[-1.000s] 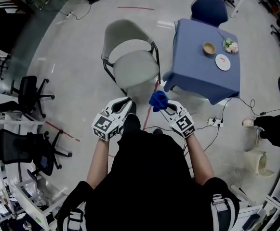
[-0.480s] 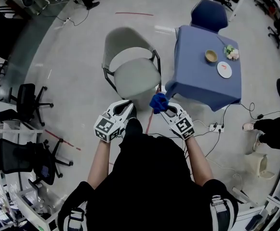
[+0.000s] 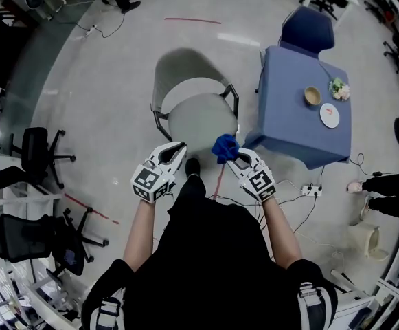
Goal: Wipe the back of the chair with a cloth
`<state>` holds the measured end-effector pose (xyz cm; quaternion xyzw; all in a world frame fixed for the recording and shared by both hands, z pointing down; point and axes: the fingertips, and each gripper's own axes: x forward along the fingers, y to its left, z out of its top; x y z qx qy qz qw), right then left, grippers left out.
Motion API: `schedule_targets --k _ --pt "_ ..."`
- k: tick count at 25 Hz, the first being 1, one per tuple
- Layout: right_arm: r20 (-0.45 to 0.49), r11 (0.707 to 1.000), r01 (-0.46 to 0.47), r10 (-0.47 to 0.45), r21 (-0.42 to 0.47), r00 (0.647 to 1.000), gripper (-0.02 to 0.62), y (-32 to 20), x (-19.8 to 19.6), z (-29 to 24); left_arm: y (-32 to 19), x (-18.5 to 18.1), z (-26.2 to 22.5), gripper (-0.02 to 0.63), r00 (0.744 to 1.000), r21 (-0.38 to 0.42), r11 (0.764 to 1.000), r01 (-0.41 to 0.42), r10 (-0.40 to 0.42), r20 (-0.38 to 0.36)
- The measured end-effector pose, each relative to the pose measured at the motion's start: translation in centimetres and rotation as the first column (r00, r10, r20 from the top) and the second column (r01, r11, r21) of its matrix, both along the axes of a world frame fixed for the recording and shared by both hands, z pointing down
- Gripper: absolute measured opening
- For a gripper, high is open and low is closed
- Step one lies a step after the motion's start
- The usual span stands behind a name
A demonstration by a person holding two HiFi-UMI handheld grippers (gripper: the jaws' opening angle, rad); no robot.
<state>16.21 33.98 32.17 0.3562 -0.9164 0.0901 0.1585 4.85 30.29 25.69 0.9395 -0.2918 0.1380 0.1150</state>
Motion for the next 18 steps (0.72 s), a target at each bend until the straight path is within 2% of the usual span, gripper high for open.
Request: schedule_targets --k 6,18 --pt "-0.019 0.999 0.006 -0.007 -0.046 1.000 0.083 -7.2 -3.3 1.2 -7.6 -3.4 0.0 0.043 1.000 -0.009 1.000 0.001 -0.002 -0.016" --pt "-0.061 0.997 0.045 -0.049 -0.067 0.997 0.083 -18.3 -14.4 1.1 -17.8 -14.2 1.4 0.041 0.999 -0.062 0.998 0.012 -0.016 -0.051"
